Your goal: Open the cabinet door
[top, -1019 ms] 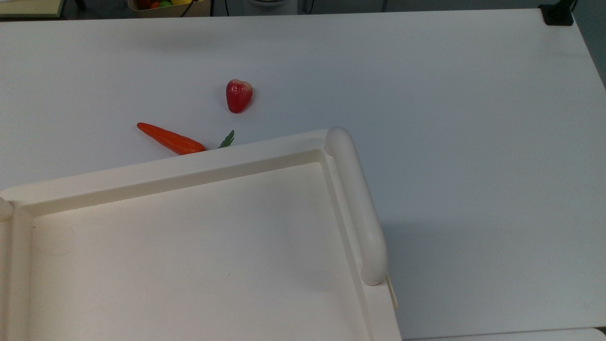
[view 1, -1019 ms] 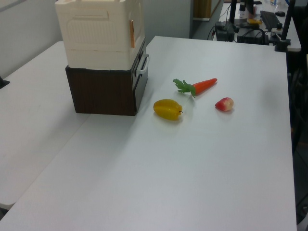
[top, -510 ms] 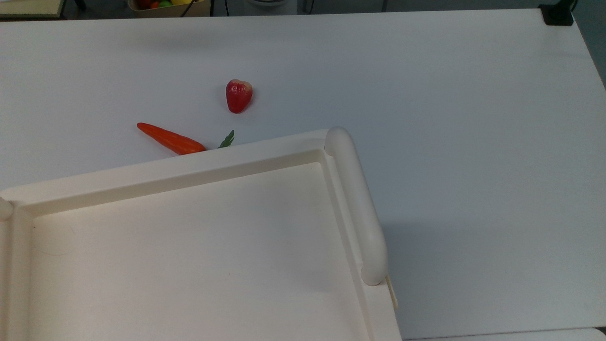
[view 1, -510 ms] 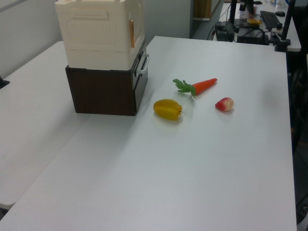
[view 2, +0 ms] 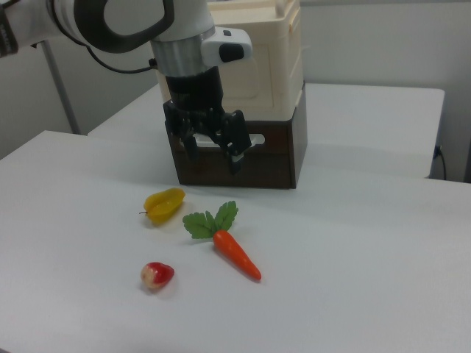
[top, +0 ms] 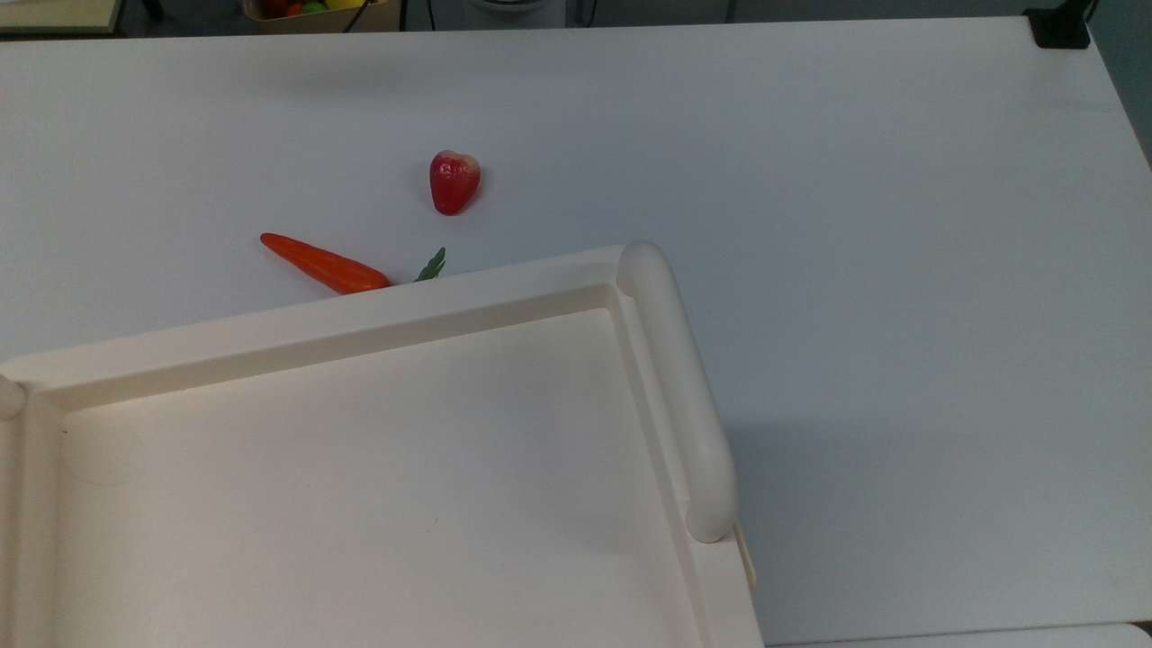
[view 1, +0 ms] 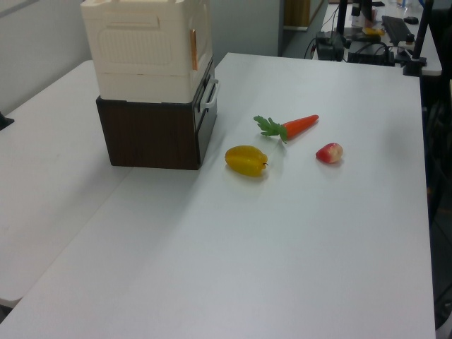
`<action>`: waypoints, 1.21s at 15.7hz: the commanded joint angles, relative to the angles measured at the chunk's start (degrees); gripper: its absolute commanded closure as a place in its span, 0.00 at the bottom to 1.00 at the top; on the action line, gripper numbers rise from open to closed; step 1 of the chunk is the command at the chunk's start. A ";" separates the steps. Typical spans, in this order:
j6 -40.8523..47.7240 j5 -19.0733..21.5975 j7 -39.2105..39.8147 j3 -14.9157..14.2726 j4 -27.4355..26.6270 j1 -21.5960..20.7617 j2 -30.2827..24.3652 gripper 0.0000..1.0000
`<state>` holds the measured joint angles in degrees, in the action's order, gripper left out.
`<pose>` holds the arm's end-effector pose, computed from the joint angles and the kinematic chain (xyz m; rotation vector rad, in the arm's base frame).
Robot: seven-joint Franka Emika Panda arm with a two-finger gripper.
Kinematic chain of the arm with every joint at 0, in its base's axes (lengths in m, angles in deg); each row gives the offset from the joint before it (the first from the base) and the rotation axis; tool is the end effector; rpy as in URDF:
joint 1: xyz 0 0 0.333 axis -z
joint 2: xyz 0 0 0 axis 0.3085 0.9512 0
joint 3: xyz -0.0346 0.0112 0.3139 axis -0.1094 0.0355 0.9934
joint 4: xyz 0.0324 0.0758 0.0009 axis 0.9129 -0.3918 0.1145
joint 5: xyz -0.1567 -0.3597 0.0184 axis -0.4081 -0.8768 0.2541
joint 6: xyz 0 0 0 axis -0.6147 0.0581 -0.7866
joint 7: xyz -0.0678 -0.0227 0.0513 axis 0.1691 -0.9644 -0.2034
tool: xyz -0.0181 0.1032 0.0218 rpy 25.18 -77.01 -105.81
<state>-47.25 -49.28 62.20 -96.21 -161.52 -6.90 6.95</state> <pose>0.5148 -0.2162 0.6477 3.0849 -0.2208 0.0751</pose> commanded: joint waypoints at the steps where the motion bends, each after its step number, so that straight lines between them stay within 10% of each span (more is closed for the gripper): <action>1: 0.44 1.31 0.42 -0.17 -0.15 -0.17 -0.61 0.00; 19: -4.84 2.28 0.50 0.62 -0.15 -6.14 2.38 0.00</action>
<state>-50.53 -47.39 62.31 -95.18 -161.62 -10.16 8.31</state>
